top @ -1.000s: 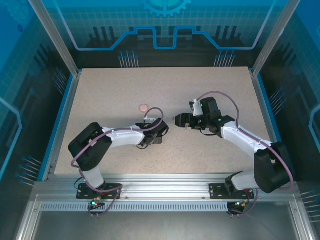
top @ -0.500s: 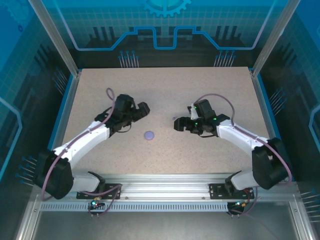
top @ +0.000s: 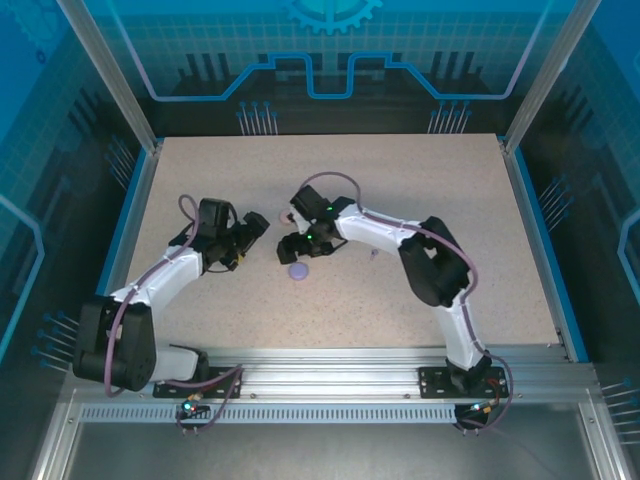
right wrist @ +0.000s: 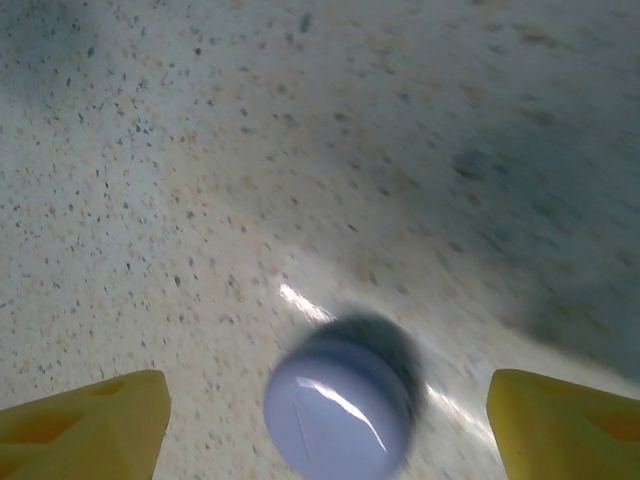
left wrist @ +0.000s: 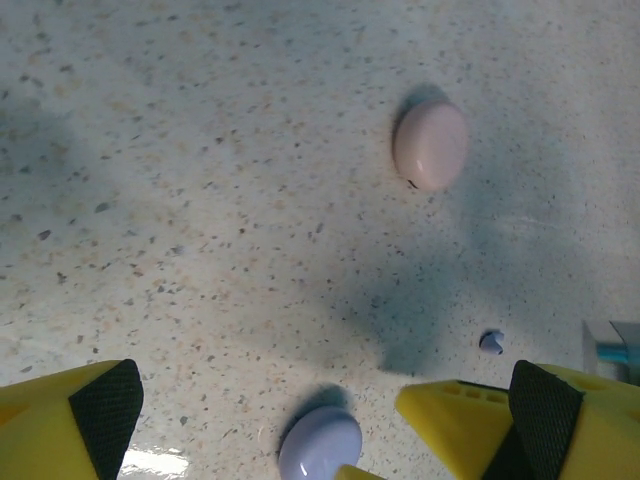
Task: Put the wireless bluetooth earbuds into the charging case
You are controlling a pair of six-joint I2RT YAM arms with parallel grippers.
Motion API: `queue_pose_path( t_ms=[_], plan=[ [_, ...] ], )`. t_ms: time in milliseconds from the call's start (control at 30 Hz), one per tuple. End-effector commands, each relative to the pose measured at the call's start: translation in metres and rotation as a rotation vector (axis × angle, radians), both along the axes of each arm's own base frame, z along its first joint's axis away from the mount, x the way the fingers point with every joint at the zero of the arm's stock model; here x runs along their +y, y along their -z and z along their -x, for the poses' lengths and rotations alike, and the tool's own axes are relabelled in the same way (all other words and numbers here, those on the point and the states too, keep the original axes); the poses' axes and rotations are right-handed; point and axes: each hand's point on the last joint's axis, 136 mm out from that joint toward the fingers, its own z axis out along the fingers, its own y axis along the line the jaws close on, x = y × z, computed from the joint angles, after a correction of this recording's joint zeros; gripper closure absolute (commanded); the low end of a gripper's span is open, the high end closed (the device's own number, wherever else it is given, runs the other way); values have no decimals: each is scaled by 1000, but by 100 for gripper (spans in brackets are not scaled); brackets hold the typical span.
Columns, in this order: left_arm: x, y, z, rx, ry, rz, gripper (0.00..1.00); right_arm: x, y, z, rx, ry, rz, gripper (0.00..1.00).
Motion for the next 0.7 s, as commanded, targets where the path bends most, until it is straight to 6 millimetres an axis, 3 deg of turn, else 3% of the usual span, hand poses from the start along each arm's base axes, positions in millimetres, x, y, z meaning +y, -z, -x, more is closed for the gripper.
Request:
queue_pose_path(
  t_ms=[0,200,667],
  plan=[
    [2,7,1,16,-43,65,1,0,20,12,84,-55,70,17],
    [10,8,2,23,-67,73,1,4,21,31,131,-78,26,20],
    [14,11,-1,28,-77,69,1,6,-18,95,125,-199,-54,23]
  ],
)
